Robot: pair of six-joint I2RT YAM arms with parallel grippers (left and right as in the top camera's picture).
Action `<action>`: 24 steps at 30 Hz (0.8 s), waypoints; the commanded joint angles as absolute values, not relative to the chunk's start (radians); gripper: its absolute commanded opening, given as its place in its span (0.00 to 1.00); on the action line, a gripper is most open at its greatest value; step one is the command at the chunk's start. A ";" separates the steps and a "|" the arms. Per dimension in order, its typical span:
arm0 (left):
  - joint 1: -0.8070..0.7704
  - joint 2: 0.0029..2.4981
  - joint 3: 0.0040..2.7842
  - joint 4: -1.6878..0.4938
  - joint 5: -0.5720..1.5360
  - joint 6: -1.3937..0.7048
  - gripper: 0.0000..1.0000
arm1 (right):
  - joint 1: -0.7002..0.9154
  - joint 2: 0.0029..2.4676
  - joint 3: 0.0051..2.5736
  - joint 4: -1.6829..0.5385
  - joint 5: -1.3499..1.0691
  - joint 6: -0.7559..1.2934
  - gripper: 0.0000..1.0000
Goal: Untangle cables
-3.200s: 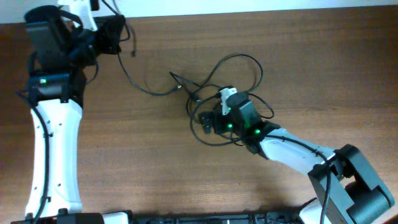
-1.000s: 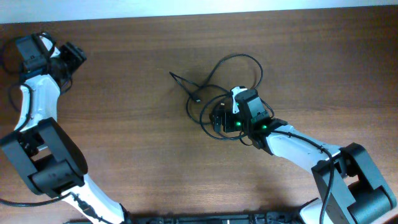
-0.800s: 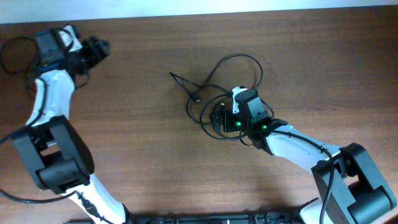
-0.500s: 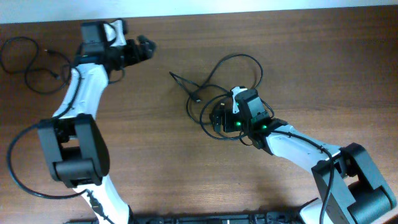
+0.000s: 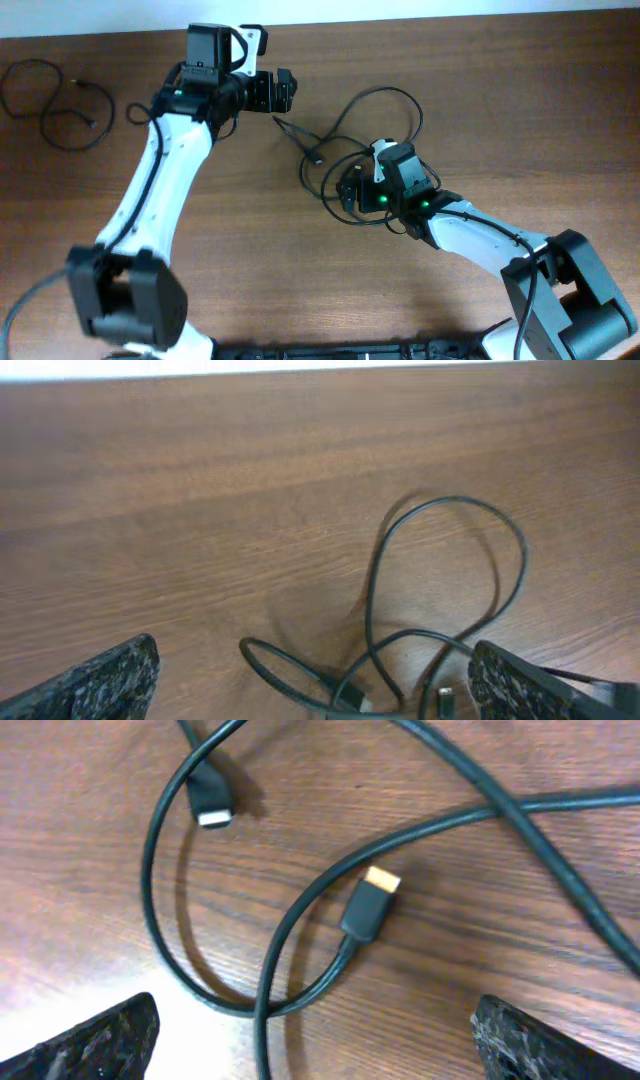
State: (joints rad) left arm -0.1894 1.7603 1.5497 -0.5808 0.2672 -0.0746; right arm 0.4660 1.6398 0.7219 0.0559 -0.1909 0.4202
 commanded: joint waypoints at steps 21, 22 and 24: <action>-0.343 1.602 1.558 -0.704 0.125 -0.059 0.99 | 0.198 1.170 0.724 0.030 -0.874 0.428 0.99; -0.360 1.602 1.558 -0.704 0.122 -0.059 0.99 | 0.166 1.155 0.724 0.029 -0.901 0.428 0.99; -0.389 1.602 1.558 -0.706 0.123 -0.059 0.99 | 0.082 1.153 0.724 0.021 -0.949 0.428 0.99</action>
State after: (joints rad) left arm -0.3500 1.6249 1.5497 -0.7013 0.1295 -0.0673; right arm 0.1654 1.1591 0.7219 0.0303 -0.8577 0.4267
